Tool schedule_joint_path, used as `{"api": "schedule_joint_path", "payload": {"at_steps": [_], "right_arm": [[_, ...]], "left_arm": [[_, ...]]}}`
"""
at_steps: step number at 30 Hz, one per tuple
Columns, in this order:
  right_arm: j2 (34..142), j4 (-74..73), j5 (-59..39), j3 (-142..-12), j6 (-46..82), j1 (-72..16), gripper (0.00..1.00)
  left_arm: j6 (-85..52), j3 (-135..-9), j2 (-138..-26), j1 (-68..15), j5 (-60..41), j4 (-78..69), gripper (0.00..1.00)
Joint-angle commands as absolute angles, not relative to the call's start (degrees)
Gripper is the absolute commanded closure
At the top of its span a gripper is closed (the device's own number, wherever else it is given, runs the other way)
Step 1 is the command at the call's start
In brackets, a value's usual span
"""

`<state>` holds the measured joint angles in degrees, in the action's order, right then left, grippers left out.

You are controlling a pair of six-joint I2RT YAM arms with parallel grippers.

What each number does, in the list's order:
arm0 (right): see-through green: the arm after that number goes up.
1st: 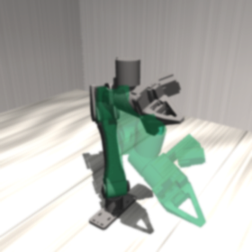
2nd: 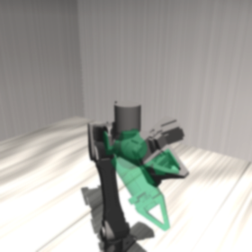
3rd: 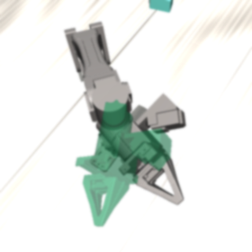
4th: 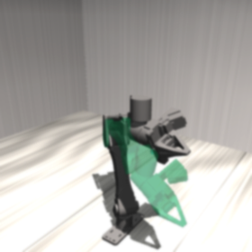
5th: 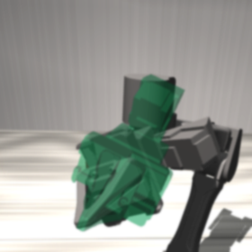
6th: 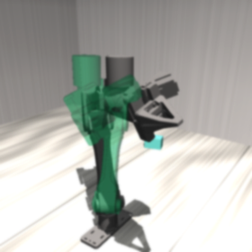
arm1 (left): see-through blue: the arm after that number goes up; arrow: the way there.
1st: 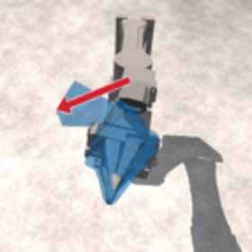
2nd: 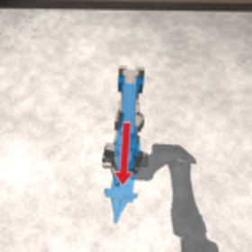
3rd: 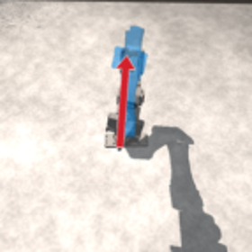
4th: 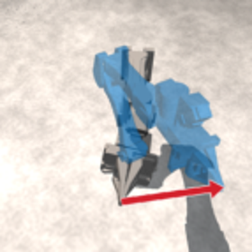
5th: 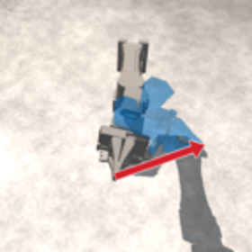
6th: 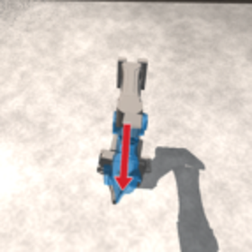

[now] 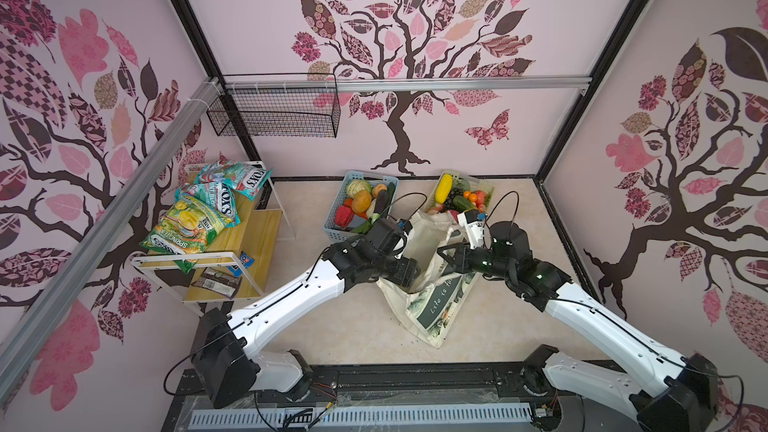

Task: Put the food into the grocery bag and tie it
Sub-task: 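Lower the radish into the bag and open the left gripper, then withdraw the left gripper from the bag back over the blue basket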

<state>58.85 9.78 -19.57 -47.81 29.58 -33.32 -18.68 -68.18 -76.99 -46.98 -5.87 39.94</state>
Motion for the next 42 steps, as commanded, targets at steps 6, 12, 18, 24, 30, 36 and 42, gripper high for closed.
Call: {"api": "schedule_joint_path", "payload": {"at_steps": [6, 12, 18, 24, 30, 36, 42], "right_arm": [[59.2, 8.17, -20.03, -48.8, 28.5, -33.68, 0.93], [58.28, 8.17, -19.95, -47.45, 28.48, -33.67, 0.93], [57.75, 8.26, -19.97, -47.04, 28.19, -33.73, 0.93], [57.62, 8.25, -19.95, -46.49, 27.86, -33.66, 0.93], [57.97, 7.91, -20.38, -46.23, 27.42, -33.67, 0.93], [57.49, 8.51, -20.74, -46.25, 26.32, -33.66, 0.93], [57.35, 8.81, -21.68, -46.36, 25.66, -33.66, 0.93]], "left_arm": [[-20.49, -74.33, -72.79, -47.2, 0.98, 40.01, 0.31], [-19.57, -79.39, -73.62, -46.64, 8.4, 42.09, 0.3], [-18.41, -83.33, -75.55, -42.96, 10.45, 42.54, 0.29], [-18.47, -85.62, -77.99, -36.96, 17.3, 43.25, 0.29], [-18.19, -86.98, -81.72, -31.87, 19.64, 43.59, 0.29], [-19.2, -86.69, -84.95, -27.15, 17.75, 42.16, 0.29], [-19.59, -87.39, -90.36, -23.2, 16.74, 40.82, 0.29]]}}
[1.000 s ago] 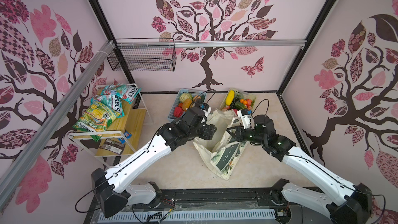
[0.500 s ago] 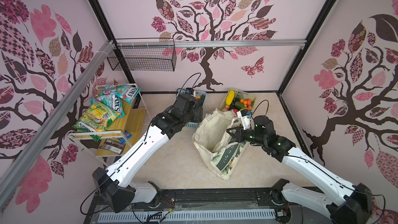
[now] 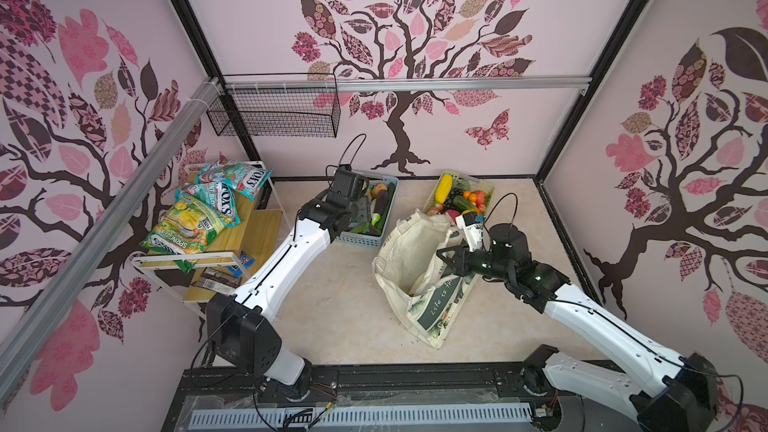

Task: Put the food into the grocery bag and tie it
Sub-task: 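Withdraw the left gripper from the bag back over the blue basket, then lower the left gripper and grasp the red bell pepper, then lift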

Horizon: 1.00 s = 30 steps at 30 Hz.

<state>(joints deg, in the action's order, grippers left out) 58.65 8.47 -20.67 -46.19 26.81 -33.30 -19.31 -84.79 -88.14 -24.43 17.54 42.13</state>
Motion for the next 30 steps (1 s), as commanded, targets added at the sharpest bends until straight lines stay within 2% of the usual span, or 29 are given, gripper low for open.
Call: {"api": "schedule_joint_path", "payload": {"at_steps": [1, 20, 30], "right_arm": [[57.32, 8.77, -21.79, -46.4, 25.6, -33.7, 0.93], [60.42, 7.7, -21.94, -46.22, 22.19, -33.67, 0.92], [63.34, 7.47, -21.36, -46.92, 20.05, -33.68, 0.91]], "left_arm": [[-19.51, -87.68, -91.42, -22.71, 16.77, 40.55, 0.29], [-18.58, -99.98, -114.52, -15.76, 17.13, 40.37, 0.3], [-18.17, -102.83, -122.13, -13.68, 16.64, 39.95, 0.27]]}}
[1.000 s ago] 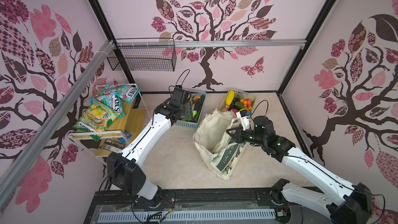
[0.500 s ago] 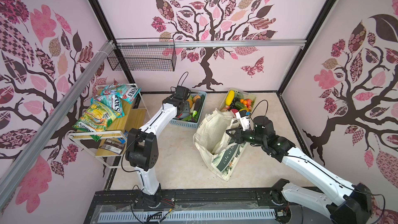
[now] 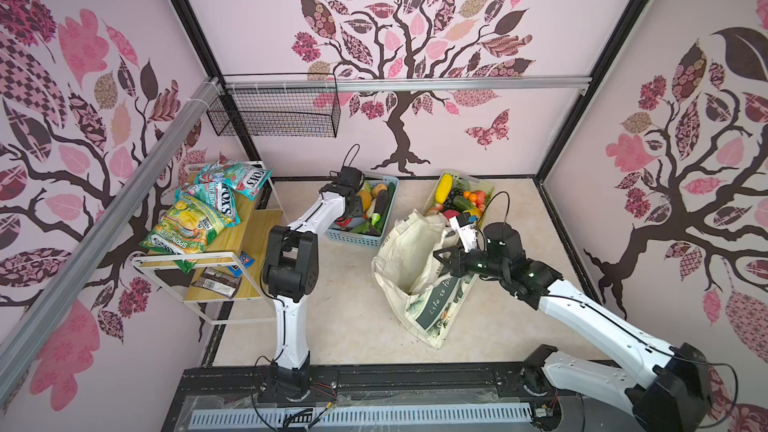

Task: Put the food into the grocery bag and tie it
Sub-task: 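Lower the left gripper and grasp the red bell pepper, then lift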

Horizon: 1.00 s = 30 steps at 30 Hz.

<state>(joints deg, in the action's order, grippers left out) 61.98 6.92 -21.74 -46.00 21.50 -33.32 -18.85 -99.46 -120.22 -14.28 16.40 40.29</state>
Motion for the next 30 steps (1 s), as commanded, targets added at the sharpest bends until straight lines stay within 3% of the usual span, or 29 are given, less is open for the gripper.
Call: {"api": "schedule_joint_path", "payload": {"at_steps": [1, 16, 30], "right_arm": [[63.52, 7.39, -21.37, -46.91, 20.0, -33.68, 0.91], [64.07, 7.38, -20.74, -47.2, 19.7, -33.66, 0.91], [63.98, 8.26, -20.08, -47.66, 18.99, -33.67, 0.9]], "left_arm": [[-18.26, -102.98, -122.79, -13.35, 16.06, 39.82, 0.27], [-19.87, -101.74, -125.15, -11.96, 7.29, 36.9, 0.32], [-20.74, -104.04, -129.19, -11.33, 6.31, 35.25, 0.31]]}}
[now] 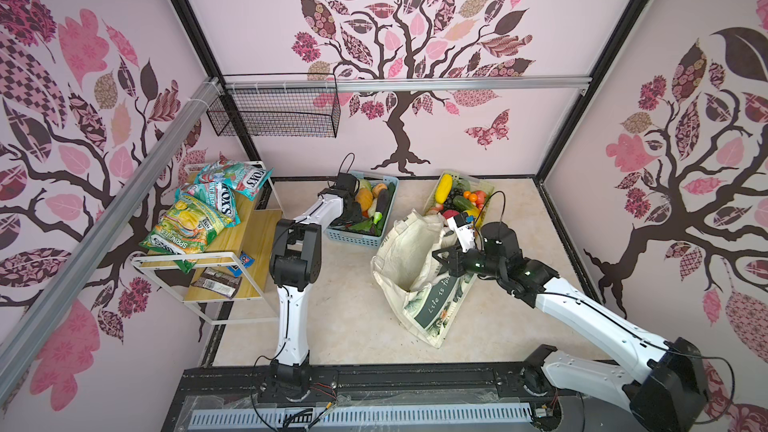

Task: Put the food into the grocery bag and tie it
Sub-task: 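Lower the left gripper and grasp the red bell pepper, then lift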

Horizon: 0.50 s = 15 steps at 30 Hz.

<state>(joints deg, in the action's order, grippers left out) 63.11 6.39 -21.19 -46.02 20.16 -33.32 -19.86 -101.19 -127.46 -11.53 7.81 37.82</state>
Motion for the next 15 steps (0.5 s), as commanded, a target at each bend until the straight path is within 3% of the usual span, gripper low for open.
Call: {"api": "schedule_joint_path", "payload": {"at_steps": [1, 15], "right_arm": [[64.05, 8.35, -20.04, -47.7, 18.97, -33.68, 0.9], [63.9, 8.26, -19.82, -47.56, 19.69, -33.72, 0.9]], "left_arm": [[-20.74, -104.1, -129.22, -11.26, 6.16, 35.0, 0.32], [-18.63, -99.11, -120.91, -11.3, 4.71, 32.7, 0.49]]}}
